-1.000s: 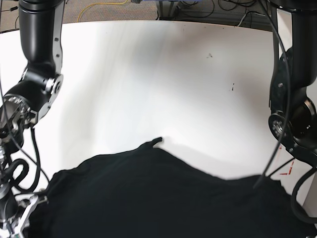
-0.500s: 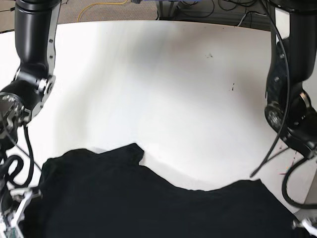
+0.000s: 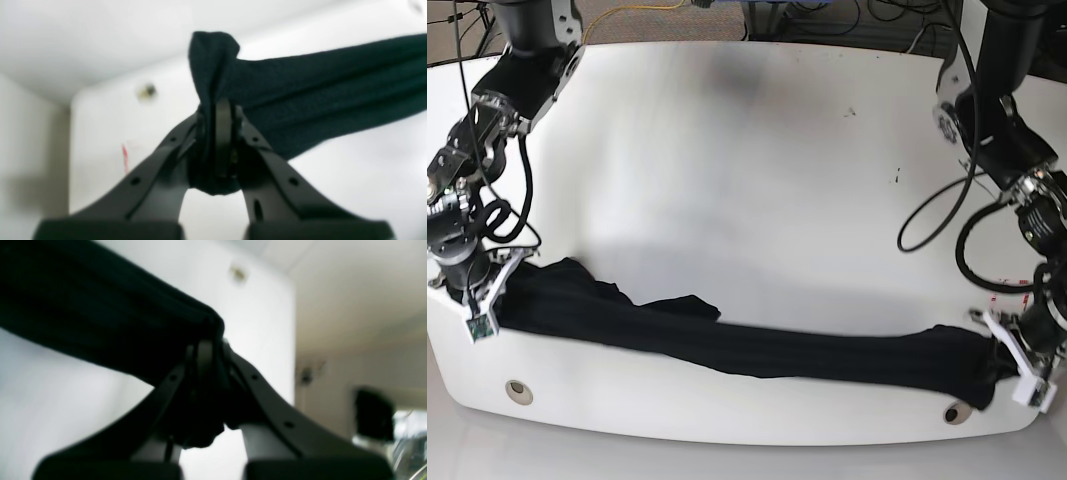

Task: Layout the t-shirt on the table in an organized manner, then fold the t-shirt properly
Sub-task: 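Lift the t-shirt with both grippers and flip it over, print side up, then lay the t-shirt flat, pulling its edge apart with both grippers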

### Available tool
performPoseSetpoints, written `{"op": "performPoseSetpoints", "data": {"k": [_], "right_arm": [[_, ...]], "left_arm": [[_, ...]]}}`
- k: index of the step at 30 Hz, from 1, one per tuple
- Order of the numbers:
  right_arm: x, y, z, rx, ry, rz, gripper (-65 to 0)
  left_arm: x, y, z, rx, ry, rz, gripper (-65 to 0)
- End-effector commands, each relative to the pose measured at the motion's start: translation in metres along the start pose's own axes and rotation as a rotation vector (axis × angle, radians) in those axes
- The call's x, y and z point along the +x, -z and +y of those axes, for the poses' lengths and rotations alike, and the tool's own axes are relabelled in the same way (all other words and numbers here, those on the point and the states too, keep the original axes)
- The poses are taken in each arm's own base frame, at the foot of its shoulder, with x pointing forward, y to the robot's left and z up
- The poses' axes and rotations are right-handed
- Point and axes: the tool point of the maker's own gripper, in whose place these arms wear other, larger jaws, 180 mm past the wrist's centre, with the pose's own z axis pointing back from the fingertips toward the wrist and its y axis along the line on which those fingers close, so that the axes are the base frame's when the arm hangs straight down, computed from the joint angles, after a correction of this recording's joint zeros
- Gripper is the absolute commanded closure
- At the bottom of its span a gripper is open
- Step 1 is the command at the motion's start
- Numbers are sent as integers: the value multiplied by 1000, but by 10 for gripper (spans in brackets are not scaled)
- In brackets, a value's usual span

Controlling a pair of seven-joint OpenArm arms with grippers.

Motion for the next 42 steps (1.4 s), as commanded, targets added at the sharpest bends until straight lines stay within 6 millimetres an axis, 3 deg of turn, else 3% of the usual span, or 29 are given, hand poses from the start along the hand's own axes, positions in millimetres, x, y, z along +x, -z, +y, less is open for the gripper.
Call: {"op": "performPoseSetpoints", "data": {"k": [1,6,10,18,27,37,41,42], "right_arm": [[-26,-3,-4,-39,5,73,-8],[-80,-2,34,45,48,185,-8],[-114,-6,71,122,84,232,-8],[-170,-24,113,214,95,343,-8],[-206,-42,131,260,88,435,-8],[-214,-47,145,285,110,457,-24],[-222,-53,148,295,106,476,-140],[-224,-54,149,297,105,482,-208]], "left_arm": [[-20,-11,1,40,31,41,0],[-85,-15,-26,-22,11,177,0],[-137,-32,-33,-36,-35,283,0],[-197,-72,-23,-18,-89,419,0],[-230,-100,-19,-10,-100,517,0],[-232,-100,-23,-21,-105,520,0],[-233,-97,-28,-41,-93,527,-6],[-235,-96,-32,-56,-87,536,-35]]}}
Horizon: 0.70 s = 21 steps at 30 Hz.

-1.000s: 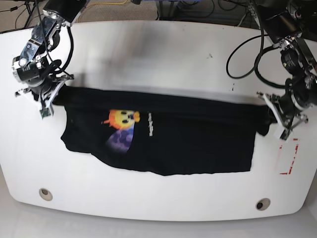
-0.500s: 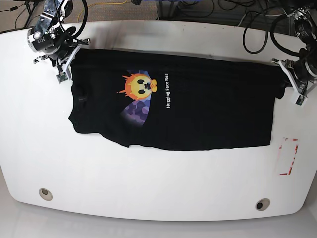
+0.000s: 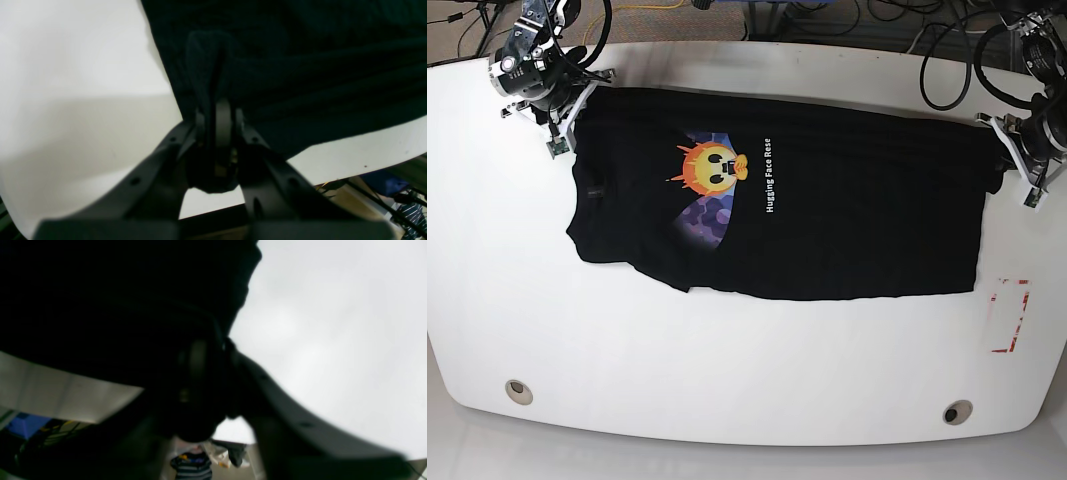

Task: Layout the t-shirt on the table in an organized manner, then fold the t-shirt properly
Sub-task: 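Lay the t-shirt flat, pulling its edge apart with both grippers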

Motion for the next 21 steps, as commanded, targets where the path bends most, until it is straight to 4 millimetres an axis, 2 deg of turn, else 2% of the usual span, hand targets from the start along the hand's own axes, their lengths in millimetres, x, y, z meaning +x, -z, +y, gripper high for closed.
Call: {"op": "performPoseSetpoints", "data": {"k": [1,3,6,8,12,21], "right_arm": [[-7,-5,-10,-42,-9,26,-273],[-8,-5,-10,-42,-7,29,-371],[-15,-5,-8,-36,-8,45,-485],[-17,-5,-7,-34,-7,49,-525],[-17,-4,-2,-24,9,44,-539],[-13,-7,0,6,40,5,-539]], "left_arm": [[2,-3,2,15,38,7,-72],[-1,-2,0,8,40,17,-144],[-2,-2,0,7,39,20,-261],[-6,-2,-1,4,38,28,-326],[-6,-2,-2,4,38,30,-417],[-4,-5,4,21,29,18,-422]]}}
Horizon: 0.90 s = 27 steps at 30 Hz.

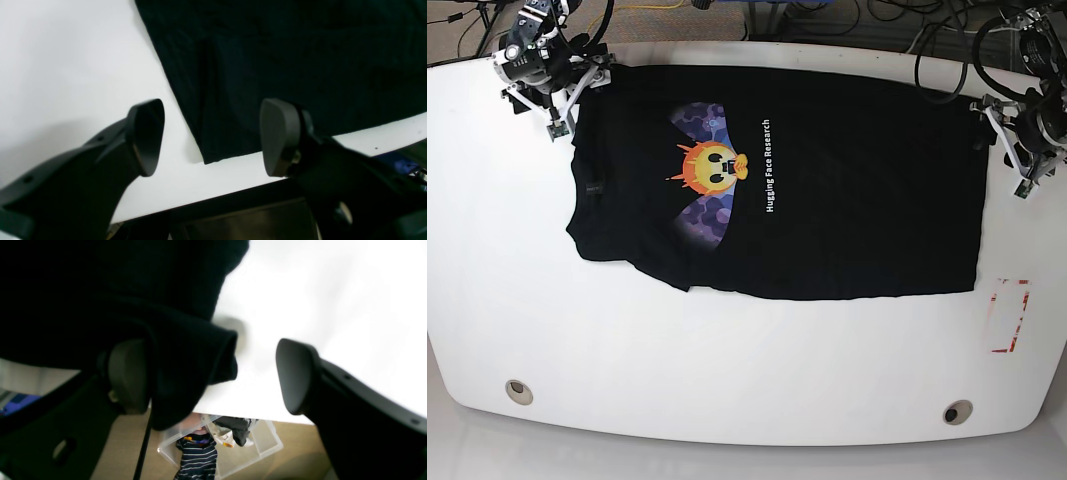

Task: Layout the t-shirt on the table in an organized manner, then fold the t-shirt properly
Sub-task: 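Lay the t-shirt flat, pulling its edge apart with both grippers, then release both grippers and move them to the t-shirt's side edges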

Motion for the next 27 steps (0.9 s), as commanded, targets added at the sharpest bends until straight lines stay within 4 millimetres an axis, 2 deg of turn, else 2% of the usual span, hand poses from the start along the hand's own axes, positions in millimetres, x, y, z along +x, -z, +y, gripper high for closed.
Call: {"op": "performPoseSetpoints", "data": {"k": [1,3,7,13,21,27], "right_arm": [[8,-8,-7,0,25,-55,-539],[12,-12,-7,34,64,-91,-539],[22,-17,-3,113,96,-132,-539],[58,-26,-1,181,101,-254,-539],[108,-35,-13,161,93,-380,-539],[132,-40,-21,151,82,-420,-539]], "left_arm": [[10,-10,12,38,8,-39,-422],[16,-16,21,63,-1,-61,-422],[26,-18,25,76,-3,-91,-422],[45,-22,32,96,2,-138,-422],[73,-29,42,122,-1,-213,-422],[85,-26,52,120,-31,-239,-422]]}}
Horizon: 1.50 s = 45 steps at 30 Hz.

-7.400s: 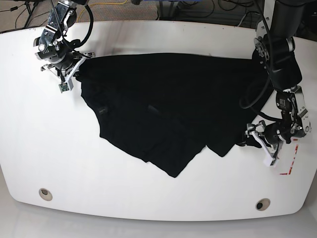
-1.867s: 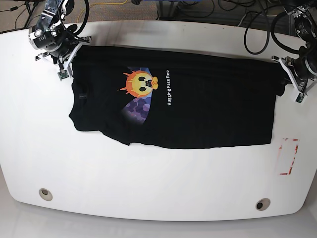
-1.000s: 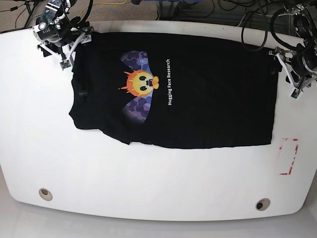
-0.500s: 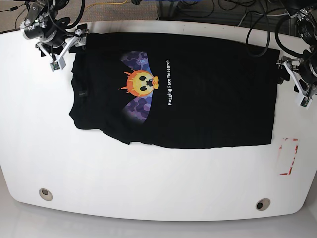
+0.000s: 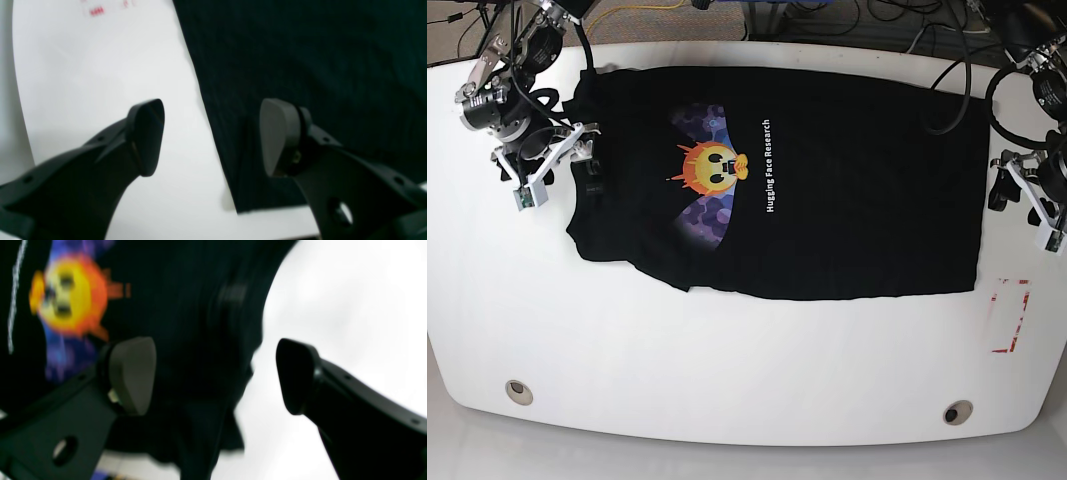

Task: Layout the t-shirt on the table in an organized manner, then fold the t-shirt properly
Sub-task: 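Release both grippers and move them to the t-shirt's side edges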

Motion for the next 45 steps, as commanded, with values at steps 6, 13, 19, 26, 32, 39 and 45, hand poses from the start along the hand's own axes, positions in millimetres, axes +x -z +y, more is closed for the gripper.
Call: {"op": "performPoseSetpoints", "data": {"k": [6,13,19,26,32,39,45], "right_arm": [[29,1,-14,-12,-16,-56,-539],[58,34,-22,66,86,-142,-539],[82,59,-46,114,179,-187,-539],[106,79,-71,148,241,-230,-539],[113,96,-76,171,232,-233,-539],[102,118,-77,191,262,-219,-539],[90,134,-65,213,256,-197,-539]], "left_arm": [[15,7,17,-4,-52,-42,-421],[13,32,26,-55,-157,-58,-421],[21,55,39,-81,-259,-97,-421],[34,72,51,-92,-324,-110,-421],[45,77,57,-86,-344,-146,-421],[54,76,60,-83,-344,-170,-421],[56,76,60,-83,-343,-174,-421]]}}
